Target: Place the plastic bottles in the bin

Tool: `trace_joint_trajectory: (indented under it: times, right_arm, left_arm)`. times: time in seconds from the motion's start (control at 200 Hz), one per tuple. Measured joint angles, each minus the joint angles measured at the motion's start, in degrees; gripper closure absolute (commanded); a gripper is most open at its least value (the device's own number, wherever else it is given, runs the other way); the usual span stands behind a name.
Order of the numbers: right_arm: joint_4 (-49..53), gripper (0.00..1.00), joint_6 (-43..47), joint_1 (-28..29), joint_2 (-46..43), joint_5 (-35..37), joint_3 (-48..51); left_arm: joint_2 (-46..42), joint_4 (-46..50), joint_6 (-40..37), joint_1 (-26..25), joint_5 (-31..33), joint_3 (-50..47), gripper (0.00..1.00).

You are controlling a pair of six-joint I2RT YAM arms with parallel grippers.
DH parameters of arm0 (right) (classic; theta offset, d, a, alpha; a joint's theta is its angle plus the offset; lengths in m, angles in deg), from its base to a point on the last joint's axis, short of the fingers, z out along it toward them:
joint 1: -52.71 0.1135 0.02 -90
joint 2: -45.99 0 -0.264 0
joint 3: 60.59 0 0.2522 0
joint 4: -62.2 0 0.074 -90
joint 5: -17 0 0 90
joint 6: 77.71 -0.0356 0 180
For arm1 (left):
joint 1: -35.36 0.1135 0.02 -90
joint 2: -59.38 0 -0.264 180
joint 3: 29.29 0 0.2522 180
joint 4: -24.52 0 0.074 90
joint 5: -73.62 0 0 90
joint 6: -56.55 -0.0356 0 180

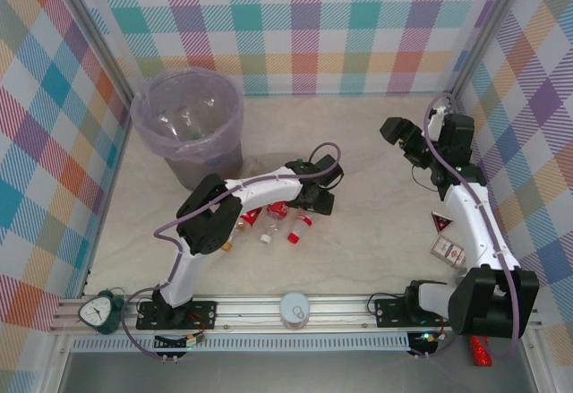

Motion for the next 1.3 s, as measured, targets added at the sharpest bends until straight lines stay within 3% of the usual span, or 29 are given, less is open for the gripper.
trace_joint_trajectory:
  times: [0.155, 0.44, 0.715, 0.92, 1.12, 1.305]
  right_arm:
    - [0.0, 0.09, 0.0, -0.9, -0.6, 0.0, 0.7]
    - [0.0, 0.09, -0.5, -1.7, -1.7, 0.1, 1.2]
    - [-0.7, 0.09, -1.0, -2.7, -3.0, 0.1, 2.0]
    - [-1.5, 0.09, -1.7, -2.8, -3.0, 0.0, 2.1]
    - [-2.1, 0.09, -1.9, -2.9, -3.0, -0.5, 2.2]
    - [-2.5, 0.09, -1.9, -2.9, -3.0, -1.2, 2.2]
  left_arm:
    - [0.4, 0.4, -0.3, -0.2, -0.1, 1.6, 0.47]
    - [-1.4, 2.6, -3.8, -0.2, 0.4, 8.3, 0.50]
    - [-8.8, 4.0, -8.0, 2.1, -0.2, 18.6, 0.56]
    - [-14.9, 6.4, -10.9, 10.7, -0.6, 26.6, 0.60]
    - [-23.2, 5.9, -11.0, 21.4, -0.9, 27.6, 0.57]
    - [-33.4, 2.4, -12.0, 30.9, 5.2, 24.1, 0.58]
